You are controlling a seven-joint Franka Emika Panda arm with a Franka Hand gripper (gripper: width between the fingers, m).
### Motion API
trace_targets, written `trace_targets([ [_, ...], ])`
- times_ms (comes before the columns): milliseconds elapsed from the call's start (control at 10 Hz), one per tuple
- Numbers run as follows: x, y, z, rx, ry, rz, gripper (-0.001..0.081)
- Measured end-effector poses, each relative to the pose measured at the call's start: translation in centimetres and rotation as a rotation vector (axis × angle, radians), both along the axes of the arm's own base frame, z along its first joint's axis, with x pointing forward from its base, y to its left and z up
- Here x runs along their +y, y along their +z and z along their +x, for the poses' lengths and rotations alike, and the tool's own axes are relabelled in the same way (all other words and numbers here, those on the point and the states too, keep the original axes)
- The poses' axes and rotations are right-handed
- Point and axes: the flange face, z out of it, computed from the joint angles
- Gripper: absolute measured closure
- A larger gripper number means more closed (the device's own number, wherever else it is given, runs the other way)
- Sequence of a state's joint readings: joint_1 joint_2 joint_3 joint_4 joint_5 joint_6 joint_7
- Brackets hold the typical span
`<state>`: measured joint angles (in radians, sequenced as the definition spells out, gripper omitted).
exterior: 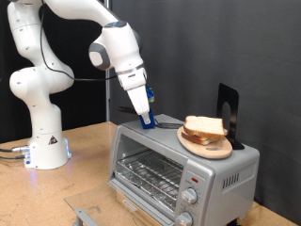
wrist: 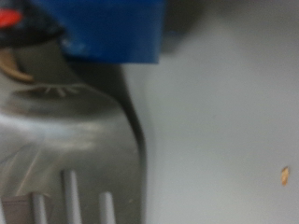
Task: Make a piece of toast with the oven
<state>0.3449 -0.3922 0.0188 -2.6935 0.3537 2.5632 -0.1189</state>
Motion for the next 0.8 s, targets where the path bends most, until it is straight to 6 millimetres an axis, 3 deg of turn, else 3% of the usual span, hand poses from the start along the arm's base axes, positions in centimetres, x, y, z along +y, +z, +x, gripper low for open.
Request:
trace_targets([
  [800,0.91,-0.6,-0.5,-0.014,0.013,-0.004,0.0124],
])
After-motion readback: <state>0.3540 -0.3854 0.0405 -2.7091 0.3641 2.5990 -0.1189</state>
